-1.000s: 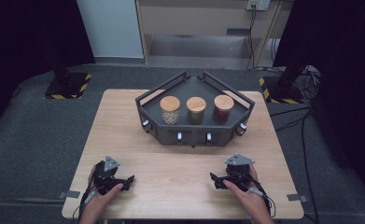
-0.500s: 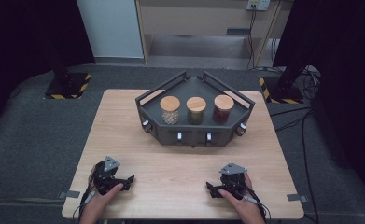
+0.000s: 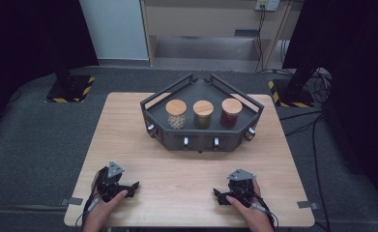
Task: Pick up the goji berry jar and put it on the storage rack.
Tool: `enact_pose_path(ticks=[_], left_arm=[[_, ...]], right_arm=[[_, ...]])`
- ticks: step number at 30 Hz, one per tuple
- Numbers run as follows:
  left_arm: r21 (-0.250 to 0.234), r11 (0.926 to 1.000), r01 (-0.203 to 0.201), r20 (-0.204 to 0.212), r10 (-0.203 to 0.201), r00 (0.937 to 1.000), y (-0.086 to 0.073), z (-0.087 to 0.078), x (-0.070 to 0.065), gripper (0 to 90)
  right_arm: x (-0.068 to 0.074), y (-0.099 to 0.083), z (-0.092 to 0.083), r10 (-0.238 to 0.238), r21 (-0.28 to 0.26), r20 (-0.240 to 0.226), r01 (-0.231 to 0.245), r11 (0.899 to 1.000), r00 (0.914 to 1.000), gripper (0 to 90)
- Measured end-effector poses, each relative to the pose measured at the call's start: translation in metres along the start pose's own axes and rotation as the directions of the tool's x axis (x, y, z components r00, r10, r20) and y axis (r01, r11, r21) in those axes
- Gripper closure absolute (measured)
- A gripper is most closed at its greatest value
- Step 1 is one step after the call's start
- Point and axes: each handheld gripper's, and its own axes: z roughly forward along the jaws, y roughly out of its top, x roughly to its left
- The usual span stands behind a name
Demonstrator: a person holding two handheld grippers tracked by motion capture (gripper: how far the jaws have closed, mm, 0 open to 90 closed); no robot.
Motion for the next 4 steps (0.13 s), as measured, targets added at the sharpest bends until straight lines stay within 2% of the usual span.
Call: enact_pose_path(ticks=[4], left_arm=[[0.0,1.0,0.006,-0.005,-0.006,1.0,0.0001,0.0002,-0.0014,0.0]], right_arm=[[0.0002,0.0,0.0,0.0,0.0,0.001,0.0,1.0,1.0,2.1]])
